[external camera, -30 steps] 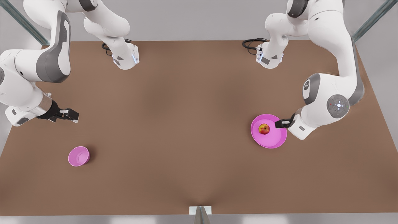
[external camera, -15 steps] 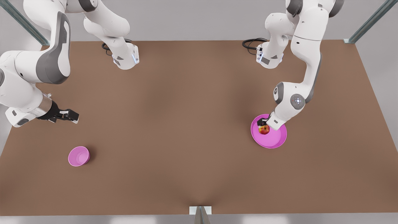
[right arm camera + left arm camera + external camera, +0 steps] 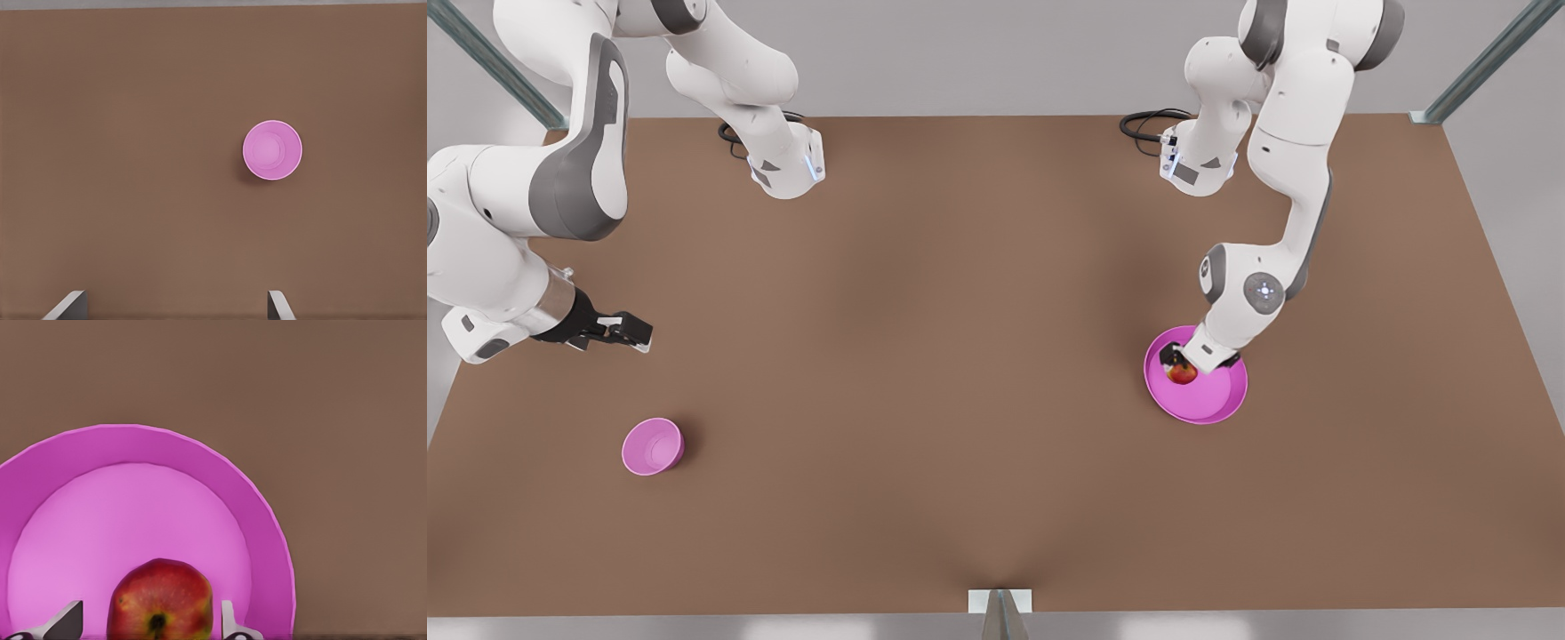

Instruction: Use the left arm to pick up the apple from the plate, transfer it to the gripper of the right arm, and then use the right arm to place it into the bowl

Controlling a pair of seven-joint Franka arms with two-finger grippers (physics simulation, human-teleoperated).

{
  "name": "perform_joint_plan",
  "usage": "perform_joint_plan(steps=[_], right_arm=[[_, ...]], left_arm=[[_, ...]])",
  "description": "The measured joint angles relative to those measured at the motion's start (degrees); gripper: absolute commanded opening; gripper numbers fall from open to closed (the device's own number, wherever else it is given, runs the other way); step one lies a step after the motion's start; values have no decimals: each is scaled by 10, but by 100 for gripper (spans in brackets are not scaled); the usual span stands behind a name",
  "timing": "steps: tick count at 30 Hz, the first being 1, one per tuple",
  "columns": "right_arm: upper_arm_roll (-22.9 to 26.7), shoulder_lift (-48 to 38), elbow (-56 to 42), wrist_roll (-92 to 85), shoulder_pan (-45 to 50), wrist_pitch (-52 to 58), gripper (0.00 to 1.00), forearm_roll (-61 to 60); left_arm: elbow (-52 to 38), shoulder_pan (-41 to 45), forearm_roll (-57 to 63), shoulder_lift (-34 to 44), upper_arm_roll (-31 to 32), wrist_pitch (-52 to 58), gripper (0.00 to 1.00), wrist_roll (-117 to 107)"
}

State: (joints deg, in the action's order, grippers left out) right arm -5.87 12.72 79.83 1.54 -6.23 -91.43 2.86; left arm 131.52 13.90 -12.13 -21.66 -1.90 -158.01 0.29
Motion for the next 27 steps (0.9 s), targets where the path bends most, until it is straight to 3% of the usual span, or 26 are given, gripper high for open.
perform_joint_plan(steps=[13,16,19,22,27], right_arm=[[1,0,0,0,-2,0,100,-1],[1,0,0,0,-1,0,100,-1],[1,0,0,0,1,0,100,-1],[1,0,0,-1,-1,0,100,-1],[1,0,0,-3,-3,0,100,-2]], left_arm=[[10,3,1,-16,2,-28,96,19],[10,3,1,-17,3,-34,83,22],[10,3,1,-18,3,-38,82,24],[9,3,1,-19,3,-40,73,26],[9,4,2,-25,3,-47,72,27]])
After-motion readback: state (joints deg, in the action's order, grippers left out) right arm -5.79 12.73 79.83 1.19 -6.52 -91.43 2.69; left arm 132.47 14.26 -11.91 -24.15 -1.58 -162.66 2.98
